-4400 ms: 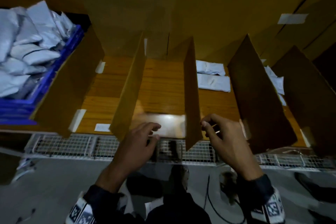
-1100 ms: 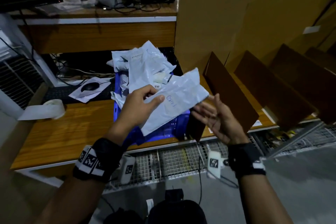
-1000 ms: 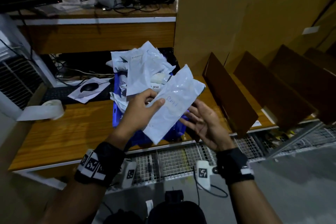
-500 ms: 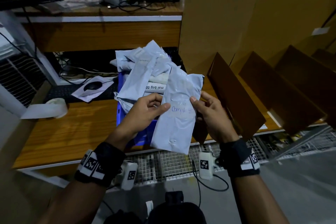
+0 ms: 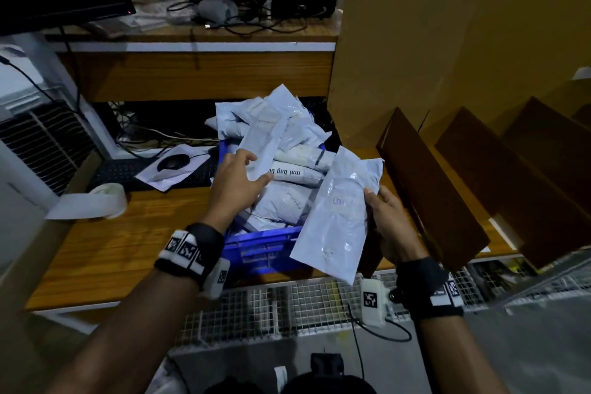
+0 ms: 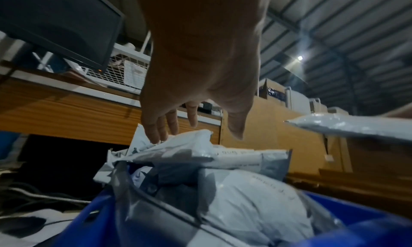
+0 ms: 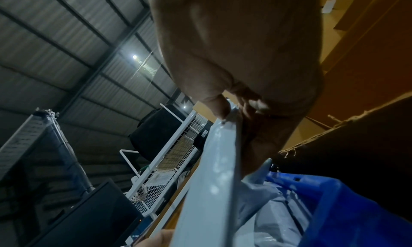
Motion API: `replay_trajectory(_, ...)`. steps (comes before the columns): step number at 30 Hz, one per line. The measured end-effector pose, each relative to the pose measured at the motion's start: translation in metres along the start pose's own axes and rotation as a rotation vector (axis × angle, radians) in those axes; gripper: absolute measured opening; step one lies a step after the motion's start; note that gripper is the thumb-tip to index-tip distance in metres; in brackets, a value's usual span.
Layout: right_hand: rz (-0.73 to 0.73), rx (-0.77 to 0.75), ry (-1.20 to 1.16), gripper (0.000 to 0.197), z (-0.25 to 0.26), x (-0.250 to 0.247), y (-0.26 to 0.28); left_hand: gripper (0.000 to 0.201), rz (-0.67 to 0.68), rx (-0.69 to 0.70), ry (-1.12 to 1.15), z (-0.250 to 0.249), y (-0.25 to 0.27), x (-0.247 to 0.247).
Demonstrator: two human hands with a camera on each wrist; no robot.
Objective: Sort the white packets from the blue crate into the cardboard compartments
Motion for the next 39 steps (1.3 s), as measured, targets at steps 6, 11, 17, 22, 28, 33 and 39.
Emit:
replay_trajectory(6, -0.029, 0.075, -0.033, 0.028, 0.001, 0.005, -0.014, 0.072, 0.173, 0.036, -0.396, -0.007, -0.026, 0.028)
replay_trajectory(11, -0.014, 0.082, -0.056, 0.028, 0.003, 0.008, -0.025, 0.030, 0.032, -0.001, -0.314, -0.006, -0.028, 0.014)
replay_trajectory(17, -0.003, 0.070, -0.071, 0.032, 0.002, 0.015, -0.034, 0.021, 0.100, -0.125, 0.600, -0.008, -0.021, -0.021)
replay_trajectory(22, -0.020, 0.064, -0.062, 0.035, -0.002, 0.024, -0.041, 0.023, 0.284, -0.041, 0.737, -0.002, -0.002, -0.014)
replay_trajectory(28, -0.023, 0.057, 0.011, 0.032, -0.008, 0.033, -0.046, 0.021, 0.164, 0.135, 0.552, -0.010, 0.017, -0.016)
replay_trajectory(33, 0.144, 0.031, -0.084, 0.069, -0.009, 0.049, -0.044, 0.030, -0.096, 0.533, -0.075, -0.066, 0.052, -0.032)
replay_trajectory(39, 0.265, -0.037, -0.238, 0.077, -0.003, 0.060, -0.037, 0.038, -0.023, 0.676, -0.349, -0.091, 0.074, -0.021)
Point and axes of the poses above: each hand's wrist, its own y-axis away from the middle knuckle, its own x-axis out of the palm, z = x × y, the point moved 4 cm from there along -y, towards the middle knuckle, and after that the axes turned 11 degrees about -y, right-handed, at the moved point
